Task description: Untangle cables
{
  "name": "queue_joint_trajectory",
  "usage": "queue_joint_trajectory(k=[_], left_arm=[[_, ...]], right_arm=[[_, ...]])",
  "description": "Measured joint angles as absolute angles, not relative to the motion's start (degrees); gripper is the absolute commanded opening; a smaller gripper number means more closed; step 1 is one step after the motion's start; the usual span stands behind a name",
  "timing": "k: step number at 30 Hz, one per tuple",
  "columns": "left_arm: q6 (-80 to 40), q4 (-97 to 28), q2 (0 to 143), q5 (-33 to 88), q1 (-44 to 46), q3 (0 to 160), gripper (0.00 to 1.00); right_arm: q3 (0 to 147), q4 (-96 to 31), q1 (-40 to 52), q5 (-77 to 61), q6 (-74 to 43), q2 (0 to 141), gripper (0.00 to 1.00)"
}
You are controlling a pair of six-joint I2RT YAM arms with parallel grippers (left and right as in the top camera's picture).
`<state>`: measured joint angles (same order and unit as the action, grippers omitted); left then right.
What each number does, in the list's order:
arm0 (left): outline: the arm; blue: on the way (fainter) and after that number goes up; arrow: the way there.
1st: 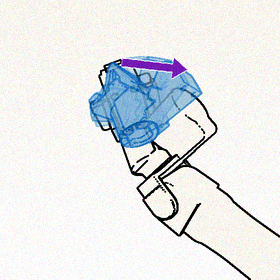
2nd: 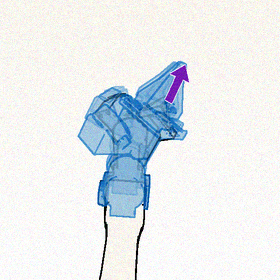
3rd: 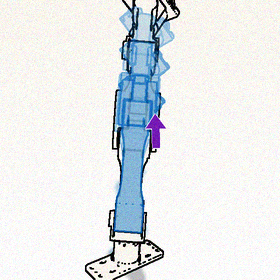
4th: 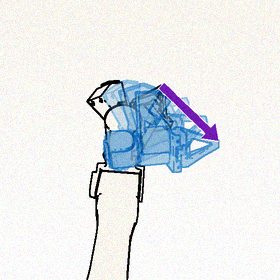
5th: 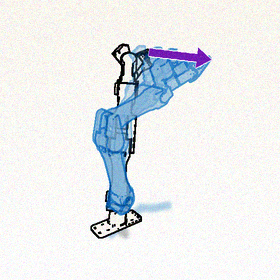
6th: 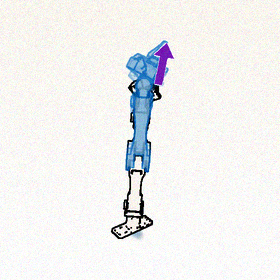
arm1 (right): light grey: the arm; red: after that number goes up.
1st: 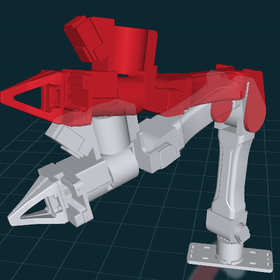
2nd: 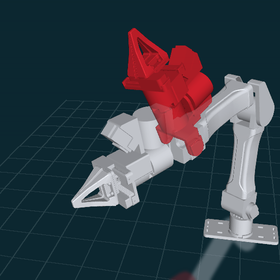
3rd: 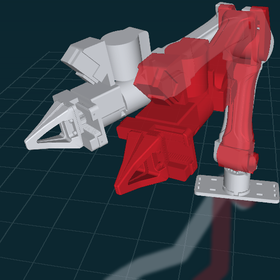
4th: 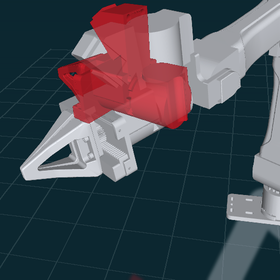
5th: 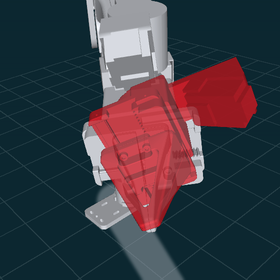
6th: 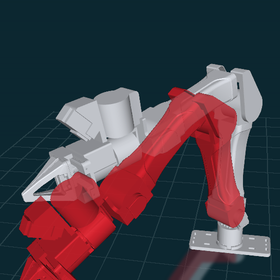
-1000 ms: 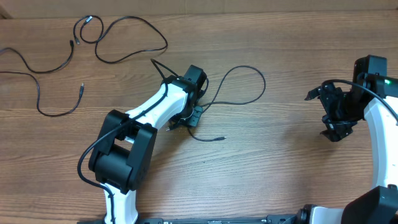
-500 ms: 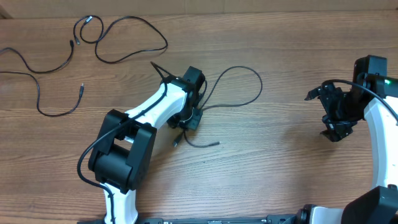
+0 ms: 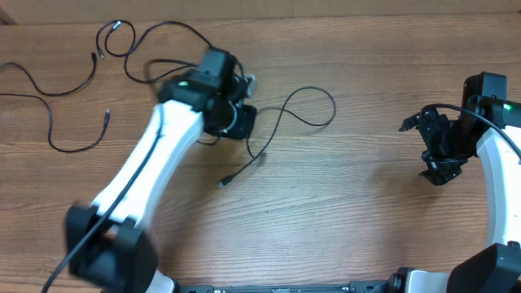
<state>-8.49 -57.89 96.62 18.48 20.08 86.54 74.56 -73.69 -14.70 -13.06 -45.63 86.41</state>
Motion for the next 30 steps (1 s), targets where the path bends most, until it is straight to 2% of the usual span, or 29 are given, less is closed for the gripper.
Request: queue_joint_trajectory(k=[4,9,16,28,30], left_arm=[[-8.60,-59.68,92.84,16.23,20.16,87.05,0.04],[-8.62,-63.05,95.70,11.46,20.25,86.94,0.04],[-9.72,-63.57,105.14,7.31,20.25,86.83,0.04],[-10.35,-68.47,119.90,7.31,20.25,86.61,0.04],[-10.33,-69.19,121.78,8.01,20.25,86.61,0.13]], right_arm=[[74.56,-73.73,-14.70,-13.06,-45.65,86.41,1.00],[74.56,-73.71,-14.70,-13.06,-45.67,86.41,1.00],[74.56,-73.71,-14.68,-13.06,-45.65,86.41,1.00],[74.56,-73.69,-14.70,-13.06,-45.65,86.41,1.00],[74.56,-73.73,-14.70,-13.04,-45.65,86.41,1.00]])
